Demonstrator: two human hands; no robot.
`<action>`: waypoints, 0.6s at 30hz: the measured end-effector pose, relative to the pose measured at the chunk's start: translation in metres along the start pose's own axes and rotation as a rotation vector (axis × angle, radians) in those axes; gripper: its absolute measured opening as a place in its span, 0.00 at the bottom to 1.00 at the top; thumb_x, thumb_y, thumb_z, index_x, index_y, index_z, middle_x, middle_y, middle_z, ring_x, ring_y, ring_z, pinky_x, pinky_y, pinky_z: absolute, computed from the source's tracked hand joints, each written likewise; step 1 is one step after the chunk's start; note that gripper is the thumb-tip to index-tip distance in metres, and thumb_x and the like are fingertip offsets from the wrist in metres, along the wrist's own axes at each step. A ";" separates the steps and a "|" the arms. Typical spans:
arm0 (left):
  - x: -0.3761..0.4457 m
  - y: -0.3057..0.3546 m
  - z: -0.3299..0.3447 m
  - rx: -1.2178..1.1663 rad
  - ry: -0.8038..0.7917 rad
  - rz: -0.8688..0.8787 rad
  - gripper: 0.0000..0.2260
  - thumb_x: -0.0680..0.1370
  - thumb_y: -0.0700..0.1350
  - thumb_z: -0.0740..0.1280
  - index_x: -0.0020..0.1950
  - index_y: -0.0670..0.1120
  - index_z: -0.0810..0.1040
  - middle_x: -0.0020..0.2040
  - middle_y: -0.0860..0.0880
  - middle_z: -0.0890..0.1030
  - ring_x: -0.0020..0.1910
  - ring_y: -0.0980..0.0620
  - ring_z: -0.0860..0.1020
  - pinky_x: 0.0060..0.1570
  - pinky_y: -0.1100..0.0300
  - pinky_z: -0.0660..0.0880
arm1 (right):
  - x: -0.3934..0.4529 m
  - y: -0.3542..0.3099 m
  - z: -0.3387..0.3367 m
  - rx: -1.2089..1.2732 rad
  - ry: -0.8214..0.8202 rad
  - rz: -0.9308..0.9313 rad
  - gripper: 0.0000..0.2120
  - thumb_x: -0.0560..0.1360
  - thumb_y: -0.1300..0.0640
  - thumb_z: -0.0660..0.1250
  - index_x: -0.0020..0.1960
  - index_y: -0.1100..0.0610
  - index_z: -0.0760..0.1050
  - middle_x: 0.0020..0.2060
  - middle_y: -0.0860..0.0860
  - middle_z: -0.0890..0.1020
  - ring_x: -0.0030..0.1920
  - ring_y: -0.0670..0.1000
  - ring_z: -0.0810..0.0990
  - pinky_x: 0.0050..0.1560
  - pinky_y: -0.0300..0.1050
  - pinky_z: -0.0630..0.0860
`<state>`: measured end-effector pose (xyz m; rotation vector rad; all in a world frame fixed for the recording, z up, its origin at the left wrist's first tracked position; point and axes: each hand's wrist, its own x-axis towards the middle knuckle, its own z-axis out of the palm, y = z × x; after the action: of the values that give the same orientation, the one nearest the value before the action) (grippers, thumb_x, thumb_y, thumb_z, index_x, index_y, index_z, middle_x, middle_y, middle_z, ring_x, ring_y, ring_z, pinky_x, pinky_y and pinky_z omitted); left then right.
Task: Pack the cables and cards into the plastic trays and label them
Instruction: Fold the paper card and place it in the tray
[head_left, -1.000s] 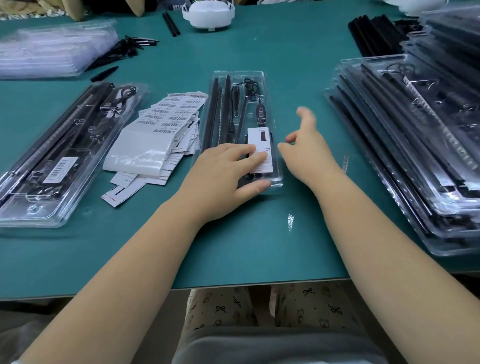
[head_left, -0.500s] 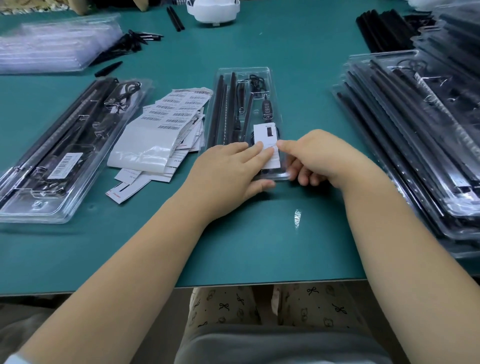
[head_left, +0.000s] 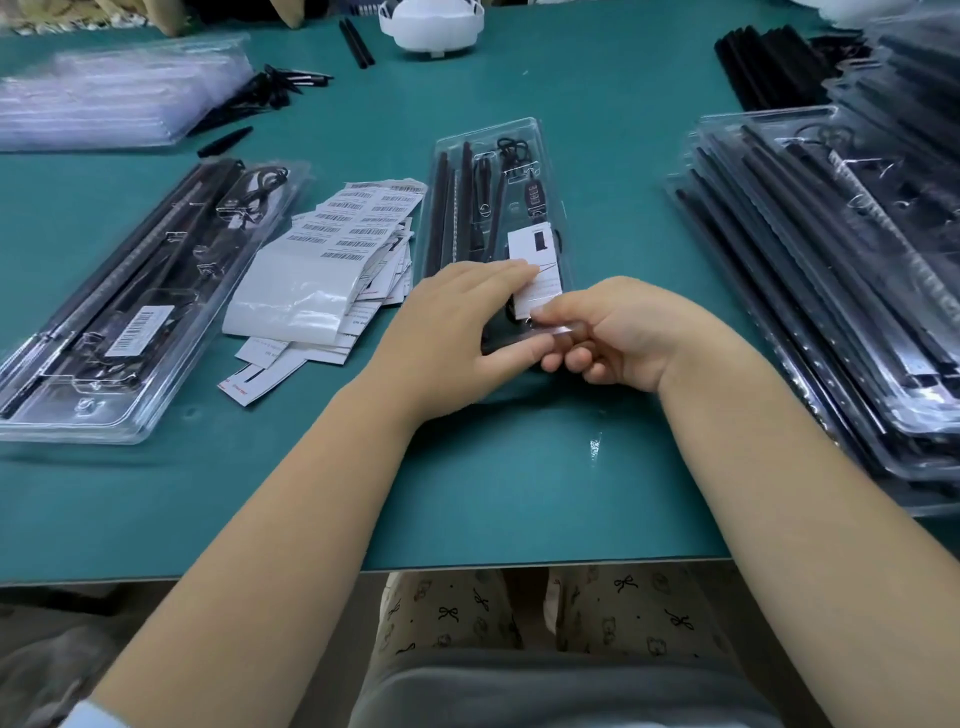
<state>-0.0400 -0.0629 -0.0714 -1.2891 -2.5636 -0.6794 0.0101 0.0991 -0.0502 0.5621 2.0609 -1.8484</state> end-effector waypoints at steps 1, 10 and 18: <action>0.000 -0.002 -0.001 -0.015 -0.027 -0.012 0.29 0.73 0.56 0.64 0.71 0.45 0.71 0.70 0.49 0.72 0.68 0.47 0.69 0.69 0.56 0.62 | 0.001 0.000 0.001 0.016 0.026 -0.002 0.09 0.77 0.56 0.64 0.39 0.58 0.74 0.22 0.49 0.76 0.18 0.42 0.67 0.18 0.32 0.63; 0.001 -0.004 0.007 0.244 -0.065 0.006 0.22 0.80 0.44 0.62 0.74 0.45 0.65 0.74 0.48 0.66 0.71 0.43 0.66 0.66 0.45 0.64 | 0.003 0.002 0.006 -0.019 0.126 -0.016 0.13 0.75 0.50 0.68 0.36 0.56 0.75 0.19 0.45 0.72 0.17 0.42 0.63 0.18 0.30 0.59; 0.005 0.003 0.012 0.261 0.027 0.018 0.21 0.79 0.43 0.62 0.72 0.42 0.68 0.71 0.47 0.70 0.68 0.44 0.71 0.57 0.47 0.69 | 0.005 0.003 0.013 0.136 0.263 -0.058 0.05 0.73 0.55 0.69 0.43 0.55 0.74 0.17 0.45 0.67 0.17 0.43 0.60 0.19 0.31 0.57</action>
<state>-0.0400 -0.0522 -0.0795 -1.2067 -2.5130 -0.3403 0.0073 0.0871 -0.0567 0.8285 2.1426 -2.0558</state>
